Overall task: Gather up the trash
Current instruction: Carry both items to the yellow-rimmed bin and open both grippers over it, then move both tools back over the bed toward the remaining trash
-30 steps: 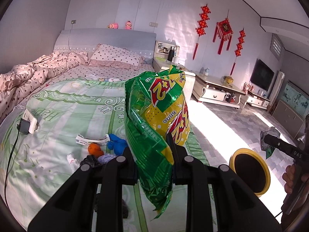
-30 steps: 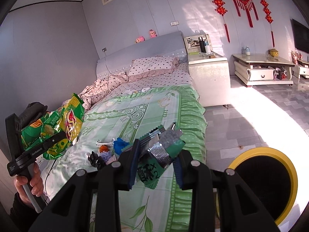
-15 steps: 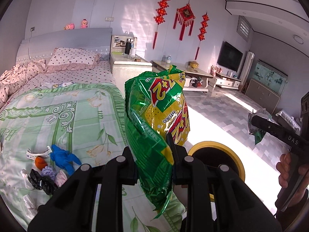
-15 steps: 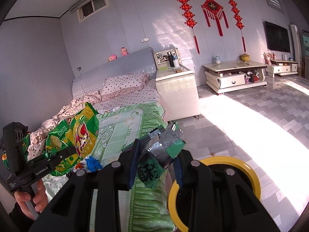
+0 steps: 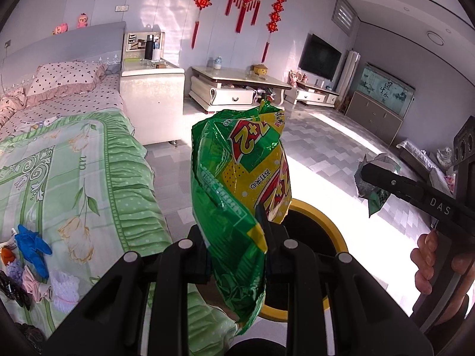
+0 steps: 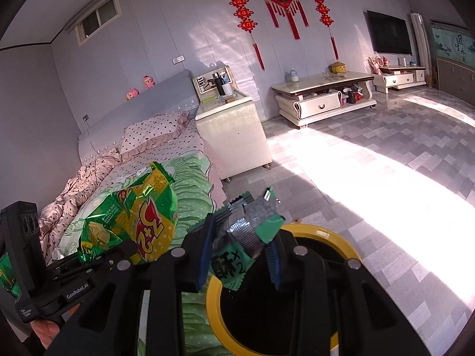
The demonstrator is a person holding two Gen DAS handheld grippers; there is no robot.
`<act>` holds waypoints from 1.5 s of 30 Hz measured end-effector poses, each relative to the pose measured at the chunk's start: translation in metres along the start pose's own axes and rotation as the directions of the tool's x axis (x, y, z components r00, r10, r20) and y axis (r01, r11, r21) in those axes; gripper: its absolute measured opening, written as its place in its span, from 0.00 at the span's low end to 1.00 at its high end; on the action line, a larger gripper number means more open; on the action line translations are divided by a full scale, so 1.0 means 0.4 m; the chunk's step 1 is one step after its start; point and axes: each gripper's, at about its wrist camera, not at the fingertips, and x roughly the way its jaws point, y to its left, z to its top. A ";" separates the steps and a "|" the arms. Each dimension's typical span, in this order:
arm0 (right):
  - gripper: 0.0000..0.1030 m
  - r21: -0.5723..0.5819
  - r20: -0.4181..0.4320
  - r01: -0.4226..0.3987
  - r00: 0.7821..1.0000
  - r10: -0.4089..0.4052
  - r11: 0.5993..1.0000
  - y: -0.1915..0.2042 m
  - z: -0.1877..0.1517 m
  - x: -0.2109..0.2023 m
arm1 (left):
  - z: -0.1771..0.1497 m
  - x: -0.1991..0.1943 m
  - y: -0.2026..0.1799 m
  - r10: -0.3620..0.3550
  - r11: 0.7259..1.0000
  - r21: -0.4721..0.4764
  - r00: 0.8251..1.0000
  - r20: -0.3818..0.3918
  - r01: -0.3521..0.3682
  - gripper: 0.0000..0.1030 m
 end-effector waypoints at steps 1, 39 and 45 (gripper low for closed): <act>0.29 0.009 -0.006 0.008 1.000 -0.008 1.000 -0.012 -0.005 0.007 | -0.003 0.021 -0.009 -0.009 1.000 -0.003 1.000 -0.013 0.009 0.22; 0.56 0.135 -0.106 0.168 0.982 -0.154 0.977 -0.156 -0.056 0.090 | -0.067 0.104 0.050 -0.005 0.998 -0.066 0.998 -0.061 0.001 0.72; 0.56 0.133 -0.102 0.170 0.982 -0.157 0.977 -0.128 -0.050 0.086 | -0.071 0.052 0.101 0.030 0.996 -0.080 0.999 -0.031 -0.032 0.72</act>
